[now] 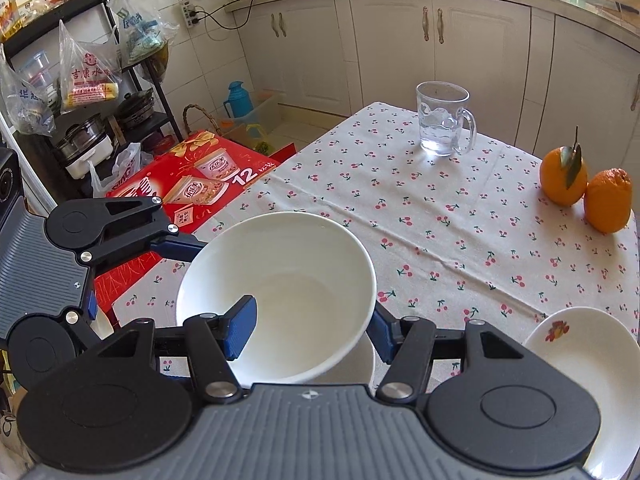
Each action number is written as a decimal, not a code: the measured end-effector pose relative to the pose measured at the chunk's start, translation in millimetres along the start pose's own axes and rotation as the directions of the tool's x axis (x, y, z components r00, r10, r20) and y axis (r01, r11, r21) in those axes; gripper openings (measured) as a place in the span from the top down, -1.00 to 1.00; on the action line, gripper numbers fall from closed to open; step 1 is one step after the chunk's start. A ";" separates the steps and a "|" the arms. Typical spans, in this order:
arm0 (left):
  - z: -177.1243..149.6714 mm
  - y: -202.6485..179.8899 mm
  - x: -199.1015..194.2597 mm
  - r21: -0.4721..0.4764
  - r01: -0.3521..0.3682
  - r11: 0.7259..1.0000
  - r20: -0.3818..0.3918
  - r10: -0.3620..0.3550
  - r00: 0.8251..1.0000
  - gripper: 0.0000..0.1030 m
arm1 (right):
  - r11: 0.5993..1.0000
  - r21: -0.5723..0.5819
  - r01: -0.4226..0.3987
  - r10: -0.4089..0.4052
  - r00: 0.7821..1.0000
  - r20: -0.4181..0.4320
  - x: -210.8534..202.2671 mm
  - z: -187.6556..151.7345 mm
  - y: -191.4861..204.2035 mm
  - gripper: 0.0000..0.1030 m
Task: Organize plates and bowls
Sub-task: 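Lift the bowl with the right tool and carry it over the bowl stack, then lower the bowl onto the bowl stack and open the right tool, then grip the bowl stack from opposite sides with both tools, then lift the bowl stack with both tools and carry it onto the plate stack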
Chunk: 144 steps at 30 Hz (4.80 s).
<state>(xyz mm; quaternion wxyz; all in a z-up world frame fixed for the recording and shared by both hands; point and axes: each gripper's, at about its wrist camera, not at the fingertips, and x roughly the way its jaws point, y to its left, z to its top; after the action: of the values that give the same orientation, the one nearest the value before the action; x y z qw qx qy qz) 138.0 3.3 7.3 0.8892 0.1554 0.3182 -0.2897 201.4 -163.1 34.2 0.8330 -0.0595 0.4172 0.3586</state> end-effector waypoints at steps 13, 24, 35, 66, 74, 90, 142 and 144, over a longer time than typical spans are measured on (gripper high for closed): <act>-4.7 -6.8 5.4 -0.007 0.028 1.000 -0.039 -0.028 0.999 -0.62 | 0.999 0.036 -0.013 0.013 1.000 -0.010 3.9 -20.2 -5.2 -0.26; -4.8 -2.8 10.4 -0.031 0.062 0.998 -0.047 -0.064 0.997 -0.66 | 0.999 0.036 -0.002 0.002 1.000 -0.012 7.3 -26.7 -5.5 -0.26; -8.5 3.7 7.2 -0.039 0.080 0.996 -0.048 -0.082 0.995 -0.84 | 1.000 -0.013 0.015 -0.014 0.999 0.051 -1.2 -32.0 1.7 -0.99; -53.8 19.2 11.2 -0.028 0.150 0.988 -0.095 -0.152 0.984 -0.93 | 0.924 -0.343 0.167 -0.184 0.983 -0.018 1.6 -97.9 41.1 -1.00; -52.3 20.8 38.3 0.099 0.201 0.975 -0.134 -0.187 0.973 -0.92 | 0.935 -0.348 0.073 -0.103 0.992 -0.070 28.0 -95.6 22.3 -1.00; -36.5 30.5 59.8 0.252 0.382 0.889 -0.196 -0.339 0.920 -0.67 | 0.896 -0.437 -0.076 0.014 0.990 -0.144 48.4 -68.3 10.8 -0.87; 20.5 13.1 70.7 0.299 0.452 0.841 -0.206 -0.405 0.891 -0.58 | 0.916 -0.385 -0.113 0.054 0.986 -0.160 15.8 -49.3 -17.5 -0.70; 32.6 6.9 74.6 0.320 0.453 0.832 -0.195 -0.409 0.891 -0.58 | 0.918 -0.385 -0.095 0.040 0.988 -0.149 5.7 -48.4 -24.9 -0.70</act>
<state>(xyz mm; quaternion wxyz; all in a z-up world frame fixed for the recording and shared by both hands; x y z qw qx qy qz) 204.7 -37.3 -16.6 0.7370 0.2552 0.3394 -0.5259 188.3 -197.6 -6.2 0.7606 -0.2347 0.3956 0.4582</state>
